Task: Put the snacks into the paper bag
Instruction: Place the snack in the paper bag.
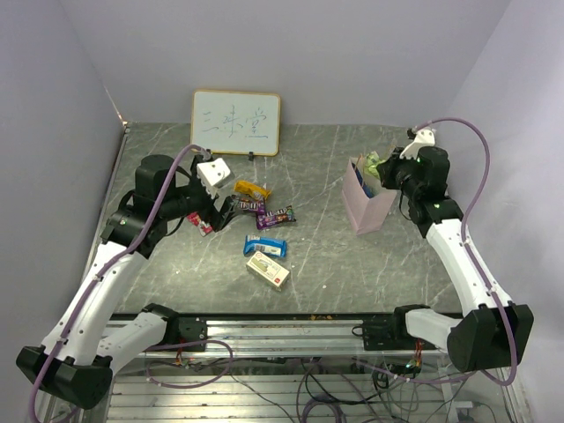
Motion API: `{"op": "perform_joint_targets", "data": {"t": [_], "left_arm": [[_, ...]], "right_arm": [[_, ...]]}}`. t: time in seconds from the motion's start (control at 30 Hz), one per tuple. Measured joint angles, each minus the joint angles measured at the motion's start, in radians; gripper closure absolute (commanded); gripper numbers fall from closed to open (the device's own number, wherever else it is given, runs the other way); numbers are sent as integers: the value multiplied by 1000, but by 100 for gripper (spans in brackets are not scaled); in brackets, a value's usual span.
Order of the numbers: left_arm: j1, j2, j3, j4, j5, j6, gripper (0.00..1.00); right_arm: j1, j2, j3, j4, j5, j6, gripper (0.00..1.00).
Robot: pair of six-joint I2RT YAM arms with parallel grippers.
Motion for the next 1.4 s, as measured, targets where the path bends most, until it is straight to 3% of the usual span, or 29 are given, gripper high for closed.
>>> {"op": "perform_joint_targets", "data": {"t": [1.1, 1.4], "left_arm": [[5, -26, -39, 28, -32, -11, 2], [5, -32, -48, 36, -50, -11, 1]], "right_arm": [[0, 78, -66, 53, 128, 89, 100], [0, 86, -69, 66, 139, 95, 86]]}}
